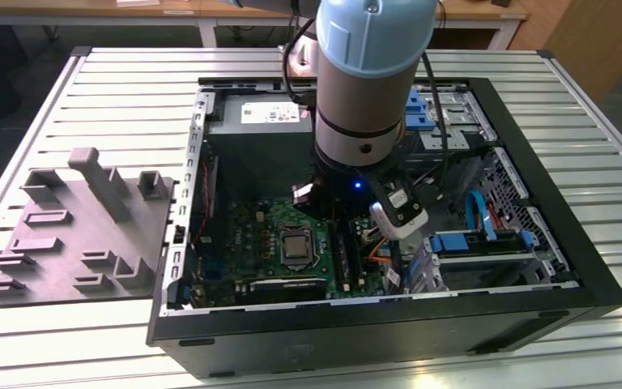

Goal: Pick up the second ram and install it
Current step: 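Insert the second ram into the second slot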

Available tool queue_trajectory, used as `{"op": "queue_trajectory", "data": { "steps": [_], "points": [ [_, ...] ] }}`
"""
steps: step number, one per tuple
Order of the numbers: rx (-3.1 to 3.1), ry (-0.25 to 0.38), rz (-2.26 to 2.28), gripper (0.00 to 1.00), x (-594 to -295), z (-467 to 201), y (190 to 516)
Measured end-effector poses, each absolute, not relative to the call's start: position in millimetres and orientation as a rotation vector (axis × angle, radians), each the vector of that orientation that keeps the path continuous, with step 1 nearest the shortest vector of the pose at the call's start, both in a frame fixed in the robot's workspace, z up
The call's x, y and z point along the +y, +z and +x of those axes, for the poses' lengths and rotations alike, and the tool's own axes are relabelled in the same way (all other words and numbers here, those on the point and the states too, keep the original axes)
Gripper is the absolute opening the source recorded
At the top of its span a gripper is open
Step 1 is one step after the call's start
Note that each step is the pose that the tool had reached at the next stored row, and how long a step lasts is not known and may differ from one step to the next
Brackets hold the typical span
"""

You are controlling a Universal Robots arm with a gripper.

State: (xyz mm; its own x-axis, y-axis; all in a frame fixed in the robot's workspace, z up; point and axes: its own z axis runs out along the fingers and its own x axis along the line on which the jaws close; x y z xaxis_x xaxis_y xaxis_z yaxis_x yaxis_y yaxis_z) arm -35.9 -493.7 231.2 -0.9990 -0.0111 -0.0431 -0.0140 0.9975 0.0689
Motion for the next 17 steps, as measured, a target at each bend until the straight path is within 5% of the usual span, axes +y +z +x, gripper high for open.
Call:
{"op": "queue_trajectory", "data": {
  "steps": [17],
  "points": [
    [3.097, 0.110, -0.019, 0.11, -493.8, -35.9, 229.9]
  ]
}}
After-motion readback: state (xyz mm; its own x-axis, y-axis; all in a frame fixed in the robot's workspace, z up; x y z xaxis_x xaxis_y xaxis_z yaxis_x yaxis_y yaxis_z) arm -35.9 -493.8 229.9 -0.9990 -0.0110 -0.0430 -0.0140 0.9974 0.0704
